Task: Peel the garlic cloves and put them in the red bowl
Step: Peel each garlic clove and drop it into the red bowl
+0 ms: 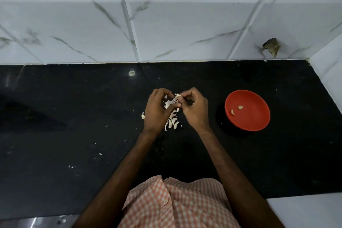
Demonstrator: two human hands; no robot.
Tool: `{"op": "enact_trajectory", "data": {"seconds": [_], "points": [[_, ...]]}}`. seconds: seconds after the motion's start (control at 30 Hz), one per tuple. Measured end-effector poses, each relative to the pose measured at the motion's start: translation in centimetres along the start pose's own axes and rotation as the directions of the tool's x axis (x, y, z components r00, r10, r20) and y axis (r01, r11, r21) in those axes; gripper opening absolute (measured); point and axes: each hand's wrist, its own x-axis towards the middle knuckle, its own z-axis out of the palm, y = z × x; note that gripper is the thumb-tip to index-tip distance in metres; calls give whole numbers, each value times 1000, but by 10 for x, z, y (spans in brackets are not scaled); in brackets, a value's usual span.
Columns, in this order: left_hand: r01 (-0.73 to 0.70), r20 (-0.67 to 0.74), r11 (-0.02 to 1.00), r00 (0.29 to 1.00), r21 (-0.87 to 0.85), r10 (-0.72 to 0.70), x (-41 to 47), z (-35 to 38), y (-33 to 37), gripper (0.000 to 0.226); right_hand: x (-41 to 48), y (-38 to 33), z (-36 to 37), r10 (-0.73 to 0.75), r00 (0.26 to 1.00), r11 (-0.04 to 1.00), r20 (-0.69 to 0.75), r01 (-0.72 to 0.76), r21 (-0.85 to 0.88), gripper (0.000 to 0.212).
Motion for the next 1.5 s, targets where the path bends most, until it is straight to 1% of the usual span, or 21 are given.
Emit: {"op": "enact_trajectory", "data": {"seconds": [0.1, 0.2, 0.27, 0.33, 0.4, 0.47, 0.57, 0.67, 0.8, 0.83, 0.87, 0.9, 0.97, 1.0, 1.03, 1.1, 1.2, 1.23, 1.37, 1.4, 1.5], "points": [[-39, 42, 995, 999, 92, 35, 2, -3, -2, 30, 0, 0, 0, 48, 999, 997, 5, -48, 65, 9], [-40, 17, 990, 999, 134, 39, 0, -1, -2, 19, 1, 0, 1, 53, 998, 997, 41, -55, 59, 10], [-69, -1, 989, 998, 134, 70, -2, 0, -1, 10, 3, 0, 1, 84, 995, 990, 46, -88, 112, 12], [-31, -36, 998, 999, 62, 34, -1, 1, -1, 5, 4, 0, 0, 117, 992, 979, 42, -123, 163, 14], [83, -55, 994, 995, -69, -87, -1, 1, 1, 4, 3, 0, 0, 147, 988, 965, 49, -154, 213, 12], [186, -36, 962, 980, -201, -197, -1, 3, 0, 5, 2, 0, 1, 174, 982, 936, 77, -189, 297, 9], [291, 9, 874, 950, -389, -312, -1, 5, 3, 7, 1, -2, 3, 182, 977, 912, 113, -211, 353, 15], [365, 83, 767, 921, -528, -381, 0, 4, 9, 6, 2, -3, 3, 212, 969, 885, 131, -247, 395, 19], [509, 213, 534, 828, -675, -519, 2, 4, 19, 10, 3, -6, 1, 301, 940, 807, 164, -342, 482, 18], [527, 239, 509, 816, -680, -526, 2, 4, 18, 9, 3, -7, 1, 323, 931, 793, 169, -364, 489, 18], [531, 246, 525, 819, -665, -518, 2, 4, 18, 5, 4, -6, 0, 339, 926, 788, 166, -376, 488, 17], [514, 224, 597, 841, -616, -493, 2, 3, 15, 6, 4, -6, -1, 344, 926, 797, 154, -375, 474, 16], [413, 161, 805, 910, -425, -382, 3, 3, 10, 15, 4, -4, -1, 331, 938, 846, 106, -344, 408, 15], [346, 142, 886, 938, -310, -316, 4, 3, 8, 16, 5, -2, -1, 312, 947, 880, 76, -319, 353, 14], [287, 136, 936, 955, -205, -263, 5, 3, 8, 14, 4, -1, 0, 292, 955, 910, 52, -295, 291, 14], [213, 141, 976, 969, -48, -205, 7, 2, 7, 8, 4, -2, 1, 270, 962, 939, 29, -270, 214, 12], [152, 175, 982, 970, 113, -170, 9, 1, 4, 12, 5, -4, 1, 274, 961, 939, 25, -273, 210, 12], [137, 192, 982, 968, 127, -160, 9, 2, 3, 15, 5, -6, 0, 277, 960, 936, 31, -277, 215, 11], [96, 216, 993, 970, 67, -108, 10, 2, 2, 22, 7, -10, -6, 320, 939, 910, 124, -341, 235, 9], [99, 247, 995, 964, 23, -102, 10, 0, 1, 25, 8, -11, -8, 335, 929, 898, 157, -365, 244, 12], [175, 339, 955, 937, -238, -87, 8, -3, 0, 30, 10, -14, -12, 347, 907, 863, 238, -409, 296, 17]]}}
